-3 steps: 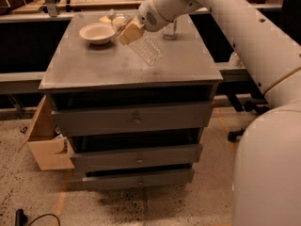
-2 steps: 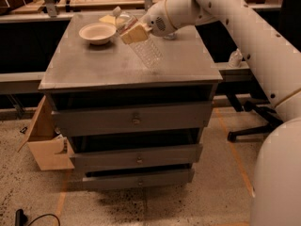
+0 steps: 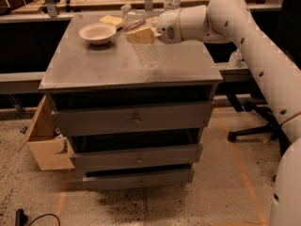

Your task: Place water bottle upright

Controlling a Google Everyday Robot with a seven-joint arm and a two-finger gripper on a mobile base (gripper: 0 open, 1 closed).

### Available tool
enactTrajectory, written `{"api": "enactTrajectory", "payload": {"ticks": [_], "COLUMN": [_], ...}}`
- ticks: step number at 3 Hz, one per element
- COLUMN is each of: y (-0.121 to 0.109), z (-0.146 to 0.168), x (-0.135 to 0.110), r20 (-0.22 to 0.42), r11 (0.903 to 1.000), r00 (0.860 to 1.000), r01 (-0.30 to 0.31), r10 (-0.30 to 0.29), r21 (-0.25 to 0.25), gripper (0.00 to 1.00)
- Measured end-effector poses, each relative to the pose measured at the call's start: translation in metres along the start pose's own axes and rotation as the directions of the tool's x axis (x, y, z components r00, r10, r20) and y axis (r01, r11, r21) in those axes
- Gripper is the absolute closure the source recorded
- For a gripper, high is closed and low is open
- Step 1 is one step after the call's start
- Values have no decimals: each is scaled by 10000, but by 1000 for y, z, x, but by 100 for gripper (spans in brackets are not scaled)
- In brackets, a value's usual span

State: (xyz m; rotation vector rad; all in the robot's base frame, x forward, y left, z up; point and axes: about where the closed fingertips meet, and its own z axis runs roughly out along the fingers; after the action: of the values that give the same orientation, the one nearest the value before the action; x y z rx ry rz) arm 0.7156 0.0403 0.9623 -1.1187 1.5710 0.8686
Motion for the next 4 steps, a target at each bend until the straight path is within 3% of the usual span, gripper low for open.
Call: {"api": "enactTrajectory", "payload": {"ticks": [2, 4], "y": [-7, -11], "z": [-4, 1], "x": [-5, 5], "r20": [2017, 2800], "r11": [9993, 9999], "r00": [9787, 9599], "r01": [379, 123], "r10": [-376, -112], "r21": [25, -19], "gripper": [100, 100]}}
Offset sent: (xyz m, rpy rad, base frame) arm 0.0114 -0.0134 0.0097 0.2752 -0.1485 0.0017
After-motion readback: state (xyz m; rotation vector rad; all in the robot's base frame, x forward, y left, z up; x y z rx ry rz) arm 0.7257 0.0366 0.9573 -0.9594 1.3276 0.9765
